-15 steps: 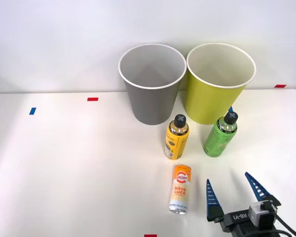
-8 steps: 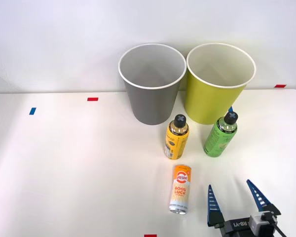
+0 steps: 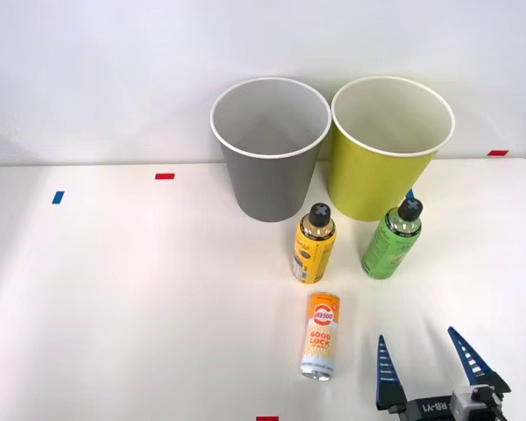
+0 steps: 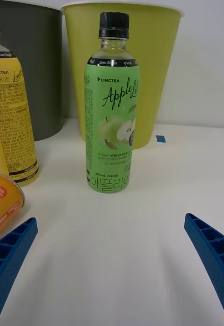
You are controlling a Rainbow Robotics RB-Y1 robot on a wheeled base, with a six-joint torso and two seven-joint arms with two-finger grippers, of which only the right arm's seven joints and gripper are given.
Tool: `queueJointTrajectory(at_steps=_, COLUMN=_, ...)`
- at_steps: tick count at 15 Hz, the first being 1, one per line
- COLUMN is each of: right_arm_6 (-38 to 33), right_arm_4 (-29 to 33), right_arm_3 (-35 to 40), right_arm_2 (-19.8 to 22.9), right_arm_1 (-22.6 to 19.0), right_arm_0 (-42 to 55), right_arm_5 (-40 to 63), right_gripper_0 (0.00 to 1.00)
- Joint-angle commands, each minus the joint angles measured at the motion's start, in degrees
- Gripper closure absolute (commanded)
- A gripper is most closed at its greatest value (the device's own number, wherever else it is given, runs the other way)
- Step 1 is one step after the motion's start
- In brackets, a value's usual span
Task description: Put cans in the gray bin, plastic bottles in the light green bin
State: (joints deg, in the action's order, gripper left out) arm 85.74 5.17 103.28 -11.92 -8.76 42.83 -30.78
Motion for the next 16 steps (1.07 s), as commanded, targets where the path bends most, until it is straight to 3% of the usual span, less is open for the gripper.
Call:
queueJointTrajectory(at_steps=1, right_arm_6=0.0, right_arm_4=0.0, right_arm_3=0.0, right_arm_2=0.0, right_arm_1=0.0, right_arm_0=0.1, right_arm_5=-0.1, right_gripper_0=0.0)
queueJointTrajectory(at_steps=16, right_arm_6=0.0, right_arm_4=0.0, right_arm_3=0.0, right_arm_2=0.0, right_arm_1=0.0, right_arm_0=0.1, right_arm_5=-0.1, right_gripper_0=0.0)
